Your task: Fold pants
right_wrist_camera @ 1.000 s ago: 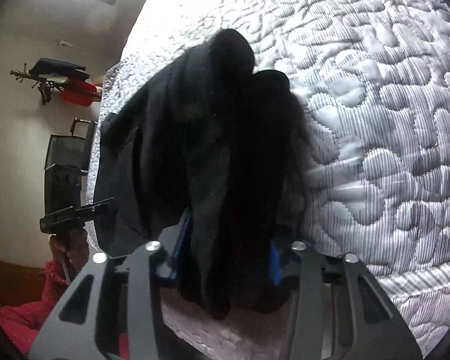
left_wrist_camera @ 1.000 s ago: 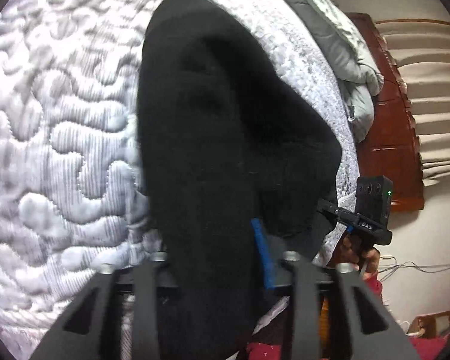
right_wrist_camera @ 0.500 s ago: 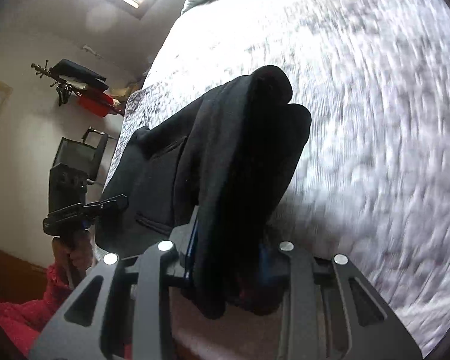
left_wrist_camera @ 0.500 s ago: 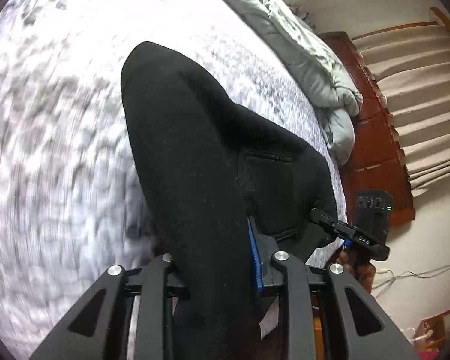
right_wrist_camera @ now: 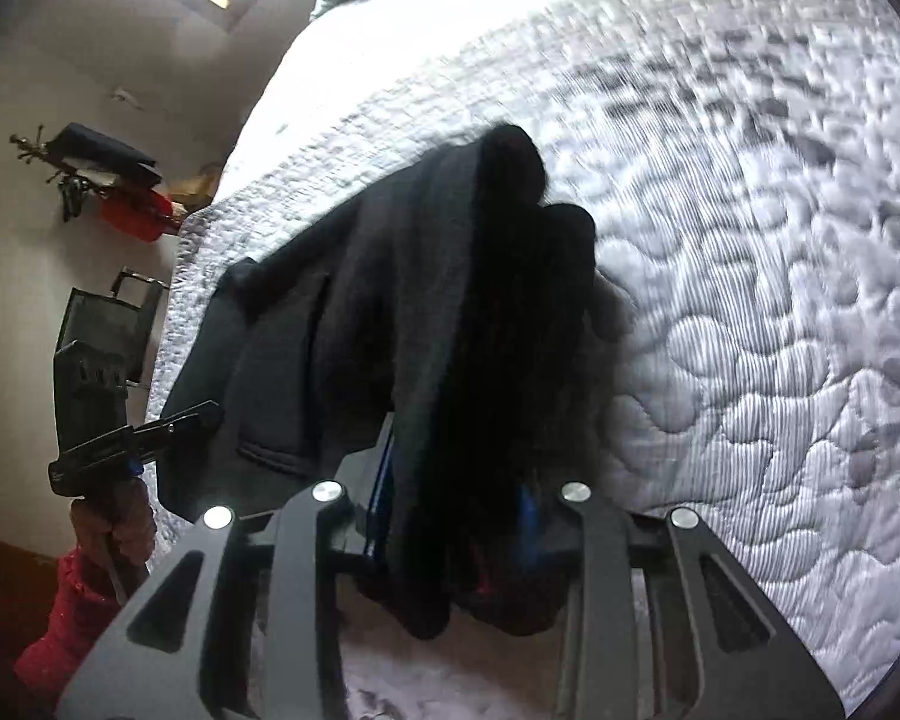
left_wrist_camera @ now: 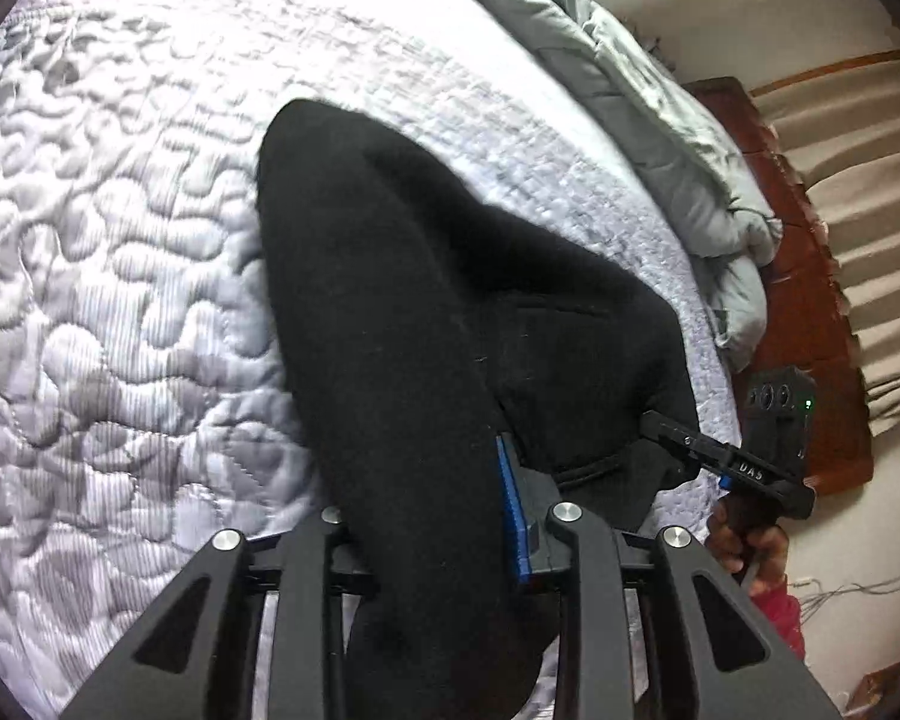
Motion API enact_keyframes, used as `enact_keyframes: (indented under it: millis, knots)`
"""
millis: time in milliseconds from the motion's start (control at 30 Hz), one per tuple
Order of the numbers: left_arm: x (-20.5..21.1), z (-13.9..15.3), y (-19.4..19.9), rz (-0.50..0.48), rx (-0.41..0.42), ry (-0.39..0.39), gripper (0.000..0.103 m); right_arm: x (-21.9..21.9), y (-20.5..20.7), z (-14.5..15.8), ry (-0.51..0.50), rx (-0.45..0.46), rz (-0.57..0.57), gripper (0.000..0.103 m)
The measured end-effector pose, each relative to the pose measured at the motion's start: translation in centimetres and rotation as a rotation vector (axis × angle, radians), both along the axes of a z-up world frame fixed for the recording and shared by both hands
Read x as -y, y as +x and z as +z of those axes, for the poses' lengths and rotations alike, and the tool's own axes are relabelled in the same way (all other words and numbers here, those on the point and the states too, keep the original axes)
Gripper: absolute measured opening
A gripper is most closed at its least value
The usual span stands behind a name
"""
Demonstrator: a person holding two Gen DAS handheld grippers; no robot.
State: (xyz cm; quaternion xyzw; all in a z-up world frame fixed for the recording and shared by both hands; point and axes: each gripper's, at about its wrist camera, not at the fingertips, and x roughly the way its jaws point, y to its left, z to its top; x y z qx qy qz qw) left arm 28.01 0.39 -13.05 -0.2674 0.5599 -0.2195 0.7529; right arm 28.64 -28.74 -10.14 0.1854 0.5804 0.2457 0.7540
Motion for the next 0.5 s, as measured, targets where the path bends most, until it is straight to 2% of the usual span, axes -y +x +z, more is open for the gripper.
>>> enact_keyframes:
  millis: [67, 167, 267, 300, 400, 500]
  knots:
    - [-0.1, -0.6, -0.3, -0.009, 0.004, 0.002, 0.035, 0.5, -0.4, -0.8, 0.025, -0.004, -0.008, 0.04]
    - [-0.9, -1.7, -1.0, 0.009, -0.011, 0.003, 0.047, 1.1, -0.8, -1.8, 0.051, -0.023, -0.013, 0.055]
    - [-1.5, -1.2, -1.8, 0.022, -0.013, 0.022, 0.051, 2.0, -1.7, -1.4, 0.082, -0.017, -0.035, 0.06]
    - [-1.6, -0.9, -2.1, 0.024, -0.009, 0.041, 0.051, 2.3, -2.1, -0.9, 0.063, -0.003, -0.041, 0.066]
    - [-1.4, 1.0, -3.8, 0.032, 0.033, 0.143, 0.052, 2.6, -3.7, 1.3, -0.02, 0.074, -0.049, 0.068]
    - [-1.1, 2.9, -5.6, 0.079, 0.07, 0.282, 0.053, 1.6, -5.5, 4.2, -0.144, 0.169, -0.031, 0.065]
